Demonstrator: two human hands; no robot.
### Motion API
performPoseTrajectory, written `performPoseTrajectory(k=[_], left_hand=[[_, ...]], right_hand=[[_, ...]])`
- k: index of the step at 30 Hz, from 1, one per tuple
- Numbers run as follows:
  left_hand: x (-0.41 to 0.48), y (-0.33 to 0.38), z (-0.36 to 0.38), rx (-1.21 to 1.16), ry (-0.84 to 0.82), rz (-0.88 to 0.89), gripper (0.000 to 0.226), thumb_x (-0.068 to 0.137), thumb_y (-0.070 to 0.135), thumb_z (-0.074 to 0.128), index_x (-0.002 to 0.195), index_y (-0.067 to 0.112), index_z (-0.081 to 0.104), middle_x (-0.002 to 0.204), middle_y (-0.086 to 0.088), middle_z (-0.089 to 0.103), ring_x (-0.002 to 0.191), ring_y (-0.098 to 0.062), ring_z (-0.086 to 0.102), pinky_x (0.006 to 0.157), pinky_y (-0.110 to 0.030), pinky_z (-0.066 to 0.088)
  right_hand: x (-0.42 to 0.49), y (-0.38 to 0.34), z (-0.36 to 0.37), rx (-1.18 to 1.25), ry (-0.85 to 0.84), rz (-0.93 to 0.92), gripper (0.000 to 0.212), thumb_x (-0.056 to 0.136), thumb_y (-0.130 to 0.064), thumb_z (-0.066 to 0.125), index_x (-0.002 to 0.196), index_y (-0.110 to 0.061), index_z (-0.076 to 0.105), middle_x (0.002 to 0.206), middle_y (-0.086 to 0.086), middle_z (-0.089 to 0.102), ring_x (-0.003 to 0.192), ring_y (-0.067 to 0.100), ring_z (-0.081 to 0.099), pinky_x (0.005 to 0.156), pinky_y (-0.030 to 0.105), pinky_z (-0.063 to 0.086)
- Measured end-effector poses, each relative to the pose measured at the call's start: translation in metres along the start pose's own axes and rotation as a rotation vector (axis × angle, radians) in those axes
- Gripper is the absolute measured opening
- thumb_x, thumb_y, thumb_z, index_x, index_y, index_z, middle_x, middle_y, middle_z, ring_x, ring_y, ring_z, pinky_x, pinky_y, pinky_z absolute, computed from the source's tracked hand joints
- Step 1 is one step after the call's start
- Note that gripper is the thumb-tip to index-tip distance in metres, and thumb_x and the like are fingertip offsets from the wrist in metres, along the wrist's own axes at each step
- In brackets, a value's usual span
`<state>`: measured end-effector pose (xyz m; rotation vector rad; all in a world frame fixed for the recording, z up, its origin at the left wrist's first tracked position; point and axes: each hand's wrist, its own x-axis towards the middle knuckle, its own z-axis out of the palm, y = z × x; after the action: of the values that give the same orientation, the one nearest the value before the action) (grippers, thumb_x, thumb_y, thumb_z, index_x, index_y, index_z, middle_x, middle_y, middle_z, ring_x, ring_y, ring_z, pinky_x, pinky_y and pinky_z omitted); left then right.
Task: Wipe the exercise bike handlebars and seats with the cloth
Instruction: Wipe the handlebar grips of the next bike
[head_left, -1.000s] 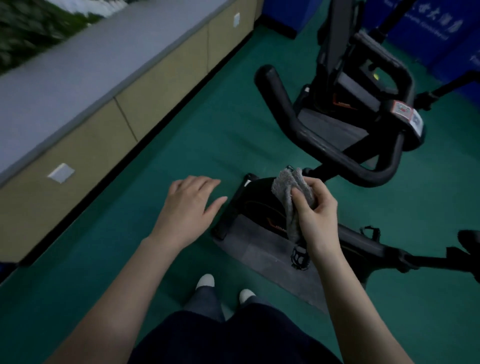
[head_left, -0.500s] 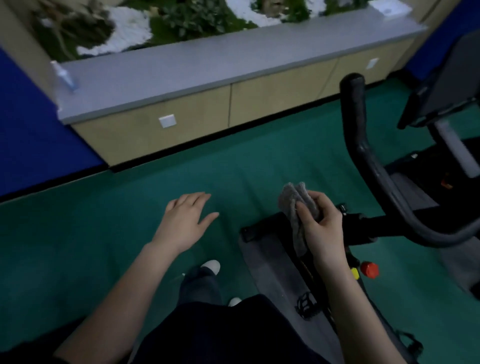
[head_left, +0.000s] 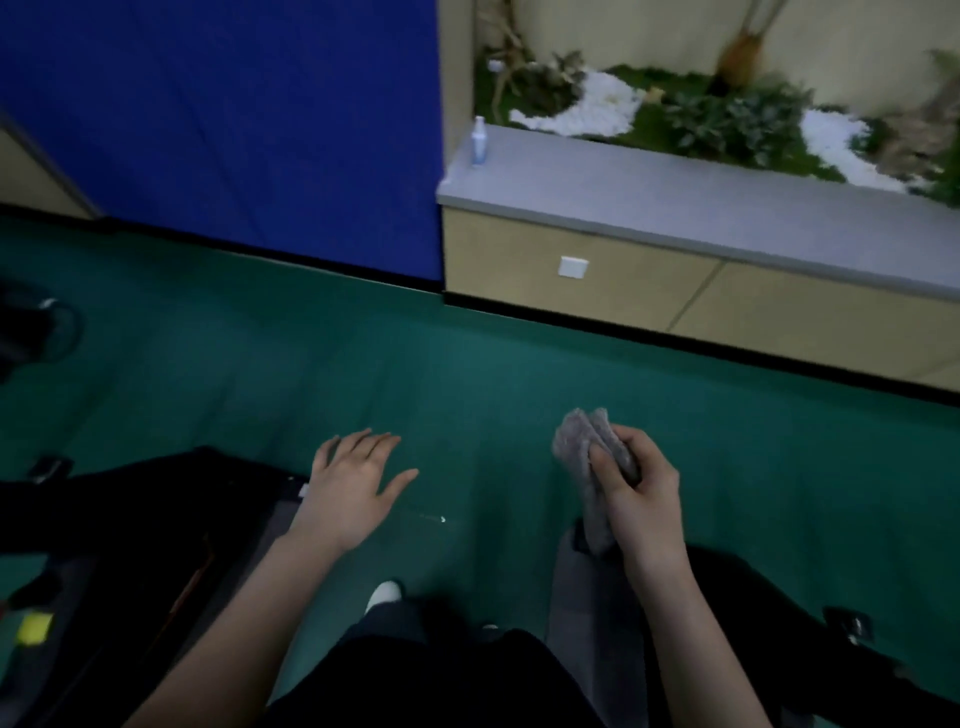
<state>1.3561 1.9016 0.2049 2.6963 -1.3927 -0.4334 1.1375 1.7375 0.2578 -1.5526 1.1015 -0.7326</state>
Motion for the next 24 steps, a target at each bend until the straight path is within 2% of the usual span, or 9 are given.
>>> performPoseTrajectory(k=[3,6,8,13,17,24], left_hand=[[-0.021,-0.025,-0.001,-0.017,0.034,-0.100,0.057,0.095,0.056,0.035,0.143,0.025,0.037,0.148,0.010,0.040,0.141,-0.009,0.023,0.115,-0.034,0.009],[-0.042,-0.049,-0.003,-0.031,0.065,-0.180,0.057,0.095,0.058,0.034,0.143,0.027,0.036,0.148,0.013,0.038,0.141,-0.008,0.022,0.114,-0.033,0.007],[-0.059,-0.067,-0.005,-0.047,0.086,-0.226,0.057,0.095,0.058,0.033,0.143,0.028,0.035,0.148,0.013,0.037,0.142,-0.006,0.021,0.114,-0.032,0.006],[-0.107,-0.119,-0.010,-0.096,0.137,-0.314,0.056,0.095,0.058,0.030,0.144,0.030,0.032,0.150,0.015,0.033,0.141,-0.004,0.018,0.114,-0.030,0.006],[-0.147,-0.161,-0.014,-0.148,0.204,-0.398,0.056,0.095,0.058,0.031,0.144,0.031,0.033,0.149,0.015,0.033,0.140,-0.004,0.021,0.113,-0.028,0.007],[-0.218,-0.229,-0.015,-0.197,0.295,-0.517,0.056,0.095,0.057,0.033,0.144,0.030,0.036,0.147,0.015,0.037,0.139,-0.005,0.026,0.113,-0.027,0.010]], right_hand=[[-0.002,-0.006,0.025,-0.008,-0.089,-0.002,0.019,0.089,-0.003,0.060,0.087,-0.021,0.065,0.076,-0.011,0.066,0.071,-0.002,0.059,0.067,0.015,0.047],[-0.004,-0.012,0.051,-0.014,-0.157,0.007,0.016,0.089,-0.004,0.060,0.088,-0.019,0.066,0.081,-0.007,0.067,0.077,0.011,0.062,0.074,0.031,0.049],[-0.008,-0.019,0.073,-0.011,-0.198,0.006,0.018,0.089,-0.004,0.060,0.088,-0.020,0.066,0.084,-0.003,0.068,0.080,0.016,0.062,0.075,0.035,0.049],[-0.033,-0.039,0.136,-0.014,-0.308,-0.021,0.017,0.089,-0.004,0.060,0.088,-0.020,0.065,0.084,-0.005,0.067,0.078,0.013,0.062,0.070,0.027,0.048],[-0.069,-0.052,0.187,-0.023,-0.428,-0.030,0.017,0.090,-0.005,0.061,0.089,-0.022,0.064,0.085,-0.008,0.068,0.074,0.001,0.063,0.064,0.018,0.047],[-0.138,-0.066,0.261,-0.048,-0.555,-0.045,0.015,0.089,-0.005,0.061,0.091,-0.020,0.065,0.089,-0.003,0.070,0.082,0.013,0.065,0.068,0.025,0.048]])
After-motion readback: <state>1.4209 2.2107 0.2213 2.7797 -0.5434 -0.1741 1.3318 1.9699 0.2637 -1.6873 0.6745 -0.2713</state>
